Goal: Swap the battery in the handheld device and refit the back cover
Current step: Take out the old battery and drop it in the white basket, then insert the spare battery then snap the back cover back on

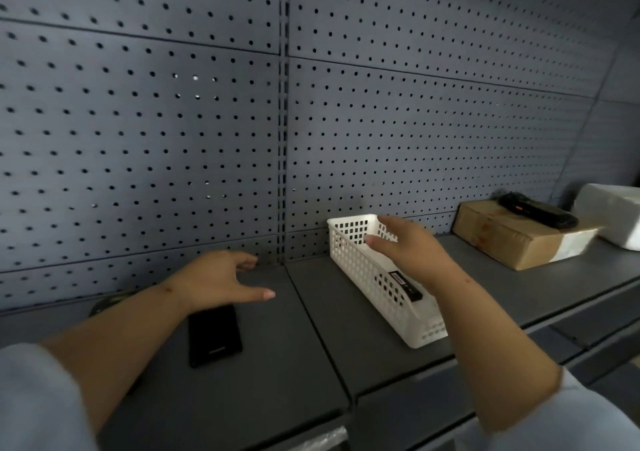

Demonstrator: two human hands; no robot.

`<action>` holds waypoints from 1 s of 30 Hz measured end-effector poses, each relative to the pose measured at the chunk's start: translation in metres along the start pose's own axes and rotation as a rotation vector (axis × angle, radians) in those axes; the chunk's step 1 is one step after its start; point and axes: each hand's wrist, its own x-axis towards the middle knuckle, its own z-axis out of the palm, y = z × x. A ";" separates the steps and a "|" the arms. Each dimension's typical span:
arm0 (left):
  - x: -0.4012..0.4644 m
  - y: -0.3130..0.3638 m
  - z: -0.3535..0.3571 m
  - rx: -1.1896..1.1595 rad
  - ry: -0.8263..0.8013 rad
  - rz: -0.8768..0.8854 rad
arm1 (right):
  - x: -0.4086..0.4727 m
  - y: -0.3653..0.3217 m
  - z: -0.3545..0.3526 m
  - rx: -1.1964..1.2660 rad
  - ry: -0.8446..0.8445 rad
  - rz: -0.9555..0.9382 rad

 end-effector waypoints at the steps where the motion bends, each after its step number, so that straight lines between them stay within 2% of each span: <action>1: -0.006 -0.004 -0.003 0.010 0.014 -0.010 | -0.001 -0.005 0.005 0.030 -0.035 -0.030; 5: -0.030 -0.020 -0.016 0.002 0.015 -0.067 | -0.006 -0.030 0.031 0.119 -0.199 -0.113; 15: -0.108 -0.072 -0.040 0.046 0.125 -0.250 | -0.021 -0.079 0.116 0.082 -0.586 -0.182; 23: -0.177 -0.106 -0.051 0.113 0.282 -0.447 | -0.038 -0.116 0.169 0.090 -0.695 -0.234; 30: -0.216 -0.122 -0.050 0.160 0.487 -0.616 | -0.052 -0.141 0.204 0.157 -0.743 -0.268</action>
